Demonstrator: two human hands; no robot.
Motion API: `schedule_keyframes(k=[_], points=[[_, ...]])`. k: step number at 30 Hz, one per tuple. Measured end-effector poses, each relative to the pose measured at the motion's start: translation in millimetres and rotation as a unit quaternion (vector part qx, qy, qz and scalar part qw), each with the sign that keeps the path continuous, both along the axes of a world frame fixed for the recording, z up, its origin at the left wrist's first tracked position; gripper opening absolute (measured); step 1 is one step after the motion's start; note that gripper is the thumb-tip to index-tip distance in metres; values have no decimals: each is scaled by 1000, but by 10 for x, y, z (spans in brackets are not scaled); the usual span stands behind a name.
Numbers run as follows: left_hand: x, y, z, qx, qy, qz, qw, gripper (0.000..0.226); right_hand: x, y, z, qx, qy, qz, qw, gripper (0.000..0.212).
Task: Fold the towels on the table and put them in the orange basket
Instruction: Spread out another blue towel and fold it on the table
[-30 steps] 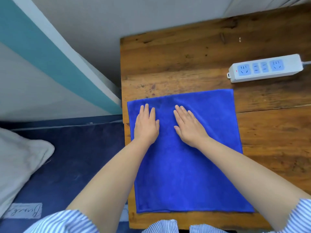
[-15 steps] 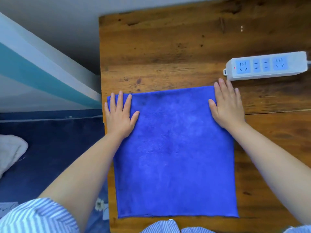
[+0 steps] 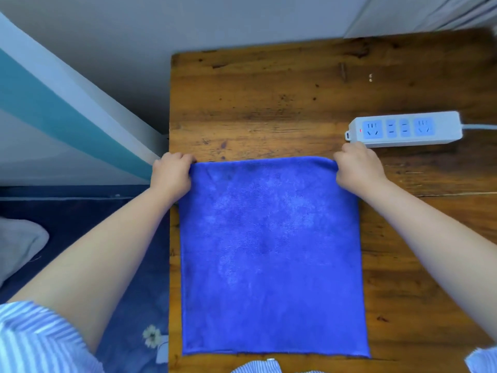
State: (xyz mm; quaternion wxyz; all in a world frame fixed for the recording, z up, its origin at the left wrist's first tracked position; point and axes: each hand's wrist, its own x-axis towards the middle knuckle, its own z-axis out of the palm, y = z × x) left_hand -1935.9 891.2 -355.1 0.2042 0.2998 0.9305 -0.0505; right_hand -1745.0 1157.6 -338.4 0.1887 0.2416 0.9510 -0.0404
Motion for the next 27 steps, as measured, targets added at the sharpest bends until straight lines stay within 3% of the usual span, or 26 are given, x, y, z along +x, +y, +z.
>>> schedule_keyframes(k=[4, 10, 16, 27], points=[[70, -102, 140, -1, 0, -2, 1000, 23, 101, 55, 106, -7, 27, 14, 1000, 15], [382, -443, 389, 58, 40, 15, 997, 17, 564, -113, 280, -4, 158, 39, 987, 10], [969, -947, 589, 74, 57, -50, 994, 17, 1252, -606, 449, 14, 248, 25, 968, 11], [1974, -1642, 646, 88, 72, -87, 990, 16, 2306, -1423, 487, 54, 243, 33, 968, 11]])
